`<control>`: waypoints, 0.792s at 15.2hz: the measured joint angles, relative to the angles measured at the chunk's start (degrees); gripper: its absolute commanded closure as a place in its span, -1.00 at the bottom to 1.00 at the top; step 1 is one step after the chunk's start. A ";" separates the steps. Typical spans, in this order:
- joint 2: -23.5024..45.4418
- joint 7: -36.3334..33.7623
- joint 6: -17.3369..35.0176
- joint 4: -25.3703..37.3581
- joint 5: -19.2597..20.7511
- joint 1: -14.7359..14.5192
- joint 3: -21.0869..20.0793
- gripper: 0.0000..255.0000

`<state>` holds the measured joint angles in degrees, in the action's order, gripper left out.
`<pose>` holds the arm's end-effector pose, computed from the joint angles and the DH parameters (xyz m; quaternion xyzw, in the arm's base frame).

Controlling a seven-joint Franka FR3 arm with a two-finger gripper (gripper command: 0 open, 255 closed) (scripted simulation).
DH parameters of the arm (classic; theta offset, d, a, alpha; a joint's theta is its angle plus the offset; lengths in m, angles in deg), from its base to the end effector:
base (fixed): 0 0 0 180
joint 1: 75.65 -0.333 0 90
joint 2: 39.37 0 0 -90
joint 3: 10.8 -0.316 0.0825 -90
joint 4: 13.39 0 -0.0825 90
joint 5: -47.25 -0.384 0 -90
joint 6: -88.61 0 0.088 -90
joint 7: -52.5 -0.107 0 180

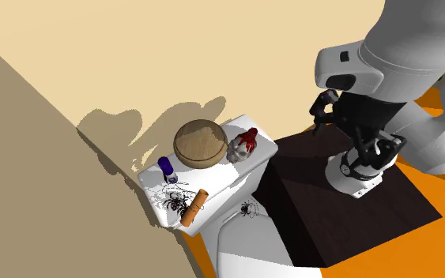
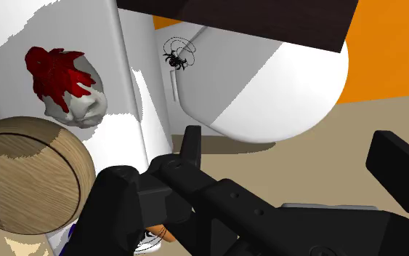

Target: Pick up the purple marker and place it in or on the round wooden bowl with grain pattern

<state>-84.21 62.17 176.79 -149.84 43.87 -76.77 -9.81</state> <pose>0.3033 0.0057 0.5751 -0.9950 -0.0881 0.0270 0.0379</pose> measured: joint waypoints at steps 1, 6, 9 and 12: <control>0.00 0.00 0.00 0.00 0.00 0.00 0.00 -1.00; 7.26 2.76 5.75 1.40 1.81 0.66 1.90 -1.00; 12.97 4.63 9.18 3.69 2.80 1.04 3.19 -1.00; 18.95 6.68 13.39 5.48 3.65 1.46 4.60 -1.00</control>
<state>-65.26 68.84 190.18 -144.35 47.53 -75.31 -5.21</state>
